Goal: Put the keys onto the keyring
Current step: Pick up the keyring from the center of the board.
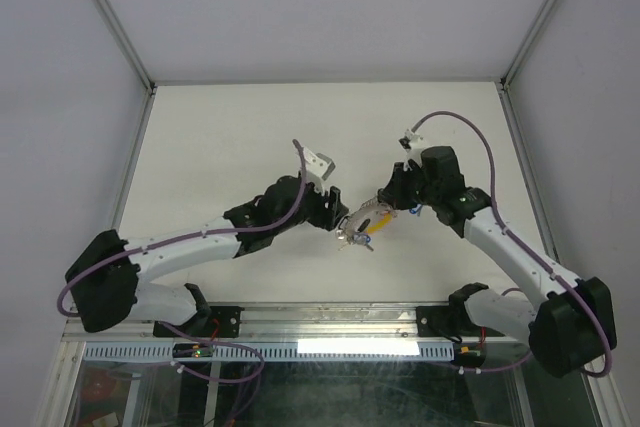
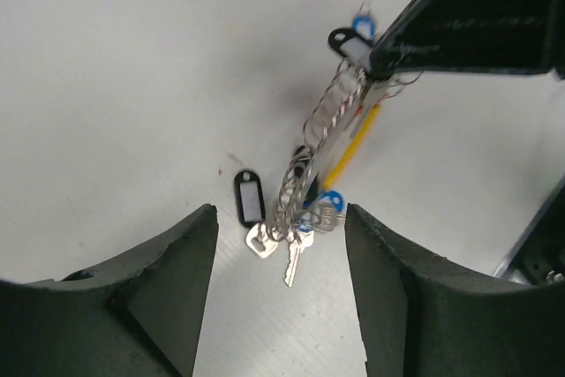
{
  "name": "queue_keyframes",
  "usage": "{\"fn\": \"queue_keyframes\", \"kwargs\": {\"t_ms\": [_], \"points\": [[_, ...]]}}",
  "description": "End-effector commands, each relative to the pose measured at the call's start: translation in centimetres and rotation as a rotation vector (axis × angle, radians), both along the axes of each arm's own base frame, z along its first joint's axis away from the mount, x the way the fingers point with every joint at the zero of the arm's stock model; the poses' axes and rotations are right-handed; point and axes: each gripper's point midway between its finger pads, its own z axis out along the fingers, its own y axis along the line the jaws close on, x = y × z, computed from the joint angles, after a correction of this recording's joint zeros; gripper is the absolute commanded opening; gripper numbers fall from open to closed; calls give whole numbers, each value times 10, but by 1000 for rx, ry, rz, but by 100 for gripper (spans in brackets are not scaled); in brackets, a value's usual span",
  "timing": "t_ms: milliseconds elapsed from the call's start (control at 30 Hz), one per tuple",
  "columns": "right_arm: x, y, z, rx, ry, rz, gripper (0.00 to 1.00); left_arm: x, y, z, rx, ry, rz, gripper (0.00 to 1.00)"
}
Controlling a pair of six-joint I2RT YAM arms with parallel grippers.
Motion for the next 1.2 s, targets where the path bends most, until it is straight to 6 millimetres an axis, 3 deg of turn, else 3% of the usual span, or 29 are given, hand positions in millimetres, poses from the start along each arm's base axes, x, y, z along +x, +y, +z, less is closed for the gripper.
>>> {"fn": "queue_keyframes", "kwargs": {"t_ms": [0,167,367,567,767,800,833,900,933,967,1000,1033,1067,1100,1133,1167], "points": [[8,24,82,157,-294,149,0,9,3,99,-196,-284,-5,58],[2,24,127,187,-472,200,0,2,18,139,-262,-418,-12,58],[-5,24,159,207,-611,245,0,-2,19,152,-242,-444,-44,58],[-17,30,173,254,-649,304,0,-12,8,154,-266,-462,-128,54],[-43,43,175,281,-639,493,0,-16,3,157,-287,-481,-168,54],[-33,35,172,230,-647,432,0,-15,3,158,-286,-484,-165,54],[-11,15,168,150,-657,263,0,-14,4,159,-283,-485,-160,54],[33,-43,149,4,-640,-151,0,-12,7,161,-277,-485,-142,54],[37,-45,145,-16,-630,-145,0,-11,8,162,-275,-487,-131,53],[30,-23,148,30,-616,-16,0,-10,10,163,-275,-489,-122,53],[11,12,159,127,-616,170,0,-10,12,163,-273,-492,-113,53],[-18,50,170,188,-648,353,0,-9,13,163,-271,-492,-106,52],[-41,74,177,173,-707,447,0,-9,14,164,-270,-496,-102,52],[-48,83,176,110,-741,430,0,-8,16,164,-266,-498,-98,52],[-39,73,168,39,-737,326,0,-8,18,164,-264,-499,-90,52],[-17,48,158,-31,-716,149,0,-7,19,163,-263,-497,-81,51]]}}
